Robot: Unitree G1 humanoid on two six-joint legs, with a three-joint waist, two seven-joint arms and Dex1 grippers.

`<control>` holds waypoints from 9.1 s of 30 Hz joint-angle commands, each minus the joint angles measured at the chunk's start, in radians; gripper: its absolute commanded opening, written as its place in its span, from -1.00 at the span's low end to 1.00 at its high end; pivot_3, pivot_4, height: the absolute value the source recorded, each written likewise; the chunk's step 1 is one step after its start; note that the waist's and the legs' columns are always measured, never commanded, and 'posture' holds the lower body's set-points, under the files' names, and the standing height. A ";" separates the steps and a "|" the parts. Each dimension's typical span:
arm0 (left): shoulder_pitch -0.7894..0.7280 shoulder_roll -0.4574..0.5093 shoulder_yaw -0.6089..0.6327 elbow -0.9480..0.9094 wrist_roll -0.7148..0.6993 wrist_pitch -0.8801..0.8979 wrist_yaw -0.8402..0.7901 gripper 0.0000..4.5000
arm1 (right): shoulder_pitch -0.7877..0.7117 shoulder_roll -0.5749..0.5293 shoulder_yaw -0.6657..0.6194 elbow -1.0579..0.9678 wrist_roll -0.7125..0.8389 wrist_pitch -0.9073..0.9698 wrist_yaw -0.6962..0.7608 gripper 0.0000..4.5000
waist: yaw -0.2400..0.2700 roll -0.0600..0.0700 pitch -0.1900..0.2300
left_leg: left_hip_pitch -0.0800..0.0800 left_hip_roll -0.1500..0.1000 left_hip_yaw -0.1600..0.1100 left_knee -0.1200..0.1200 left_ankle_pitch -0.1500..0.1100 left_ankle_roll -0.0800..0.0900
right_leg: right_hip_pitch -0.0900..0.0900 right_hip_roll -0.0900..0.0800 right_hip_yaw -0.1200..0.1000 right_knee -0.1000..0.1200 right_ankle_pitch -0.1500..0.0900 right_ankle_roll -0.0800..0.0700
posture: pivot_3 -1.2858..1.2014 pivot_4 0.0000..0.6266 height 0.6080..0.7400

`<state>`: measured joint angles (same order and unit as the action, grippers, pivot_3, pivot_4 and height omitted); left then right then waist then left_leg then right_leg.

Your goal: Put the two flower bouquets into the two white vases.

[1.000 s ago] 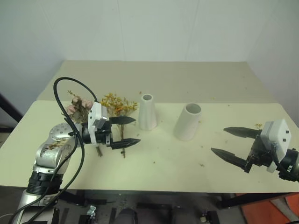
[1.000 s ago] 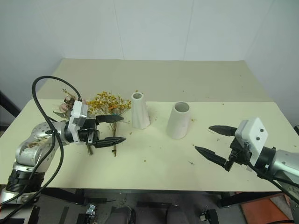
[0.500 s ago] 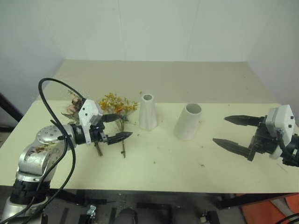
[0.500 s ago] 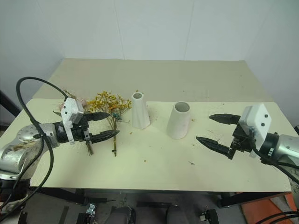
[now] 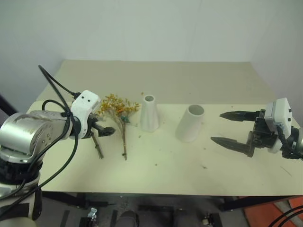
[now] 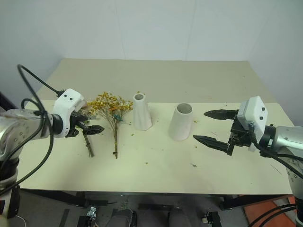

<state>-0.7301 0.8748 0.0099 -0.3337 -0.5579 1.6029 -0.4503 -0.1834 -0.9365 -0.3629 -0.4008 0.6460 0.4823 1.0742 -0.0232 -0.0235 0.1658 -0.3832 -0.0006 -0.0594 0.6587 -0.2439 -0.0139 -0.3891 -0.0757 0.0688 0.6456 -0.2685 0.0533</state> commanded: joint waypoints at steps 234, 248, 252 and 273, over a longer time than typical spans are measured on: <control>-0.153 -0.080 -0.086 0.108 -0.065 -0.091 -0.391 1.00 | 0.111 -0.027 -0.106 -0.111 0.127 0.087 -0.148 1.00 | 0.005 -0.001 0.000 | 0.000 -0.001 0.000 0.001 0.001 -0.001 | 0.001 0.000 0.000 0.001 0.000 0.000 | 0.03 -0.52 1.00; -0.213 -0.206 -0.292 0.325 -0.220 0.012 0.075 1.00 | 0.076 -0.025 -0.083 -0.092 0.123 0.089 -0.136 1.00 | 0.009 -0.001 0.000 | -0.001 -0.001 -0.001 0.001 0.000 -0.001 | 0.001 -0.001 0.000 0.001 0.000 0.000 | 0.03 -0.52 1.00; -0.214 -0.245 -0.286 0.368 -0.323 0.012 0.227 1.00 | 0.077 -0.023 -0.085 -0.099 0.127 0.093 -0.141 1.00 | 0.009 -0.001 0.000 | -0.001 -0.001 -0.001 0.001 0.000 -0.001 | 0.000 -0.001 0.000 0.001 0.000 0.000 | 0.03 -0.52 1.00; -0.227 -0.369 -0.244 0.554 -0.472 0.012 0.716 -0.28 | 0.112 -0.050 -0.105 -0.112 0.164 0.119 -0.071 1.00 | 0.008 0.002 -0.003 | 0.002 -0.002 -0.001 0.001 0.001 -0.001 | 0.002 -0.001 0.001 0.001 0.000 0.000 | 0.03 -0.52 1.00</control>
<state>-0.9537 0.5021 -0.2355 0.2071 -1.0240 1.6061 0.2507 -0.0685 -0.9680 -0.4361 -0.4904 0.7953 0.6009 0.9903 -0.0152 -0.0210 0.1632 -0.3811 -0.0027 -0.0602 0.6602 -0.2434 -0.0148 -0.3866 -0.0769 0.0694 0.6470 -0.2683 0.0534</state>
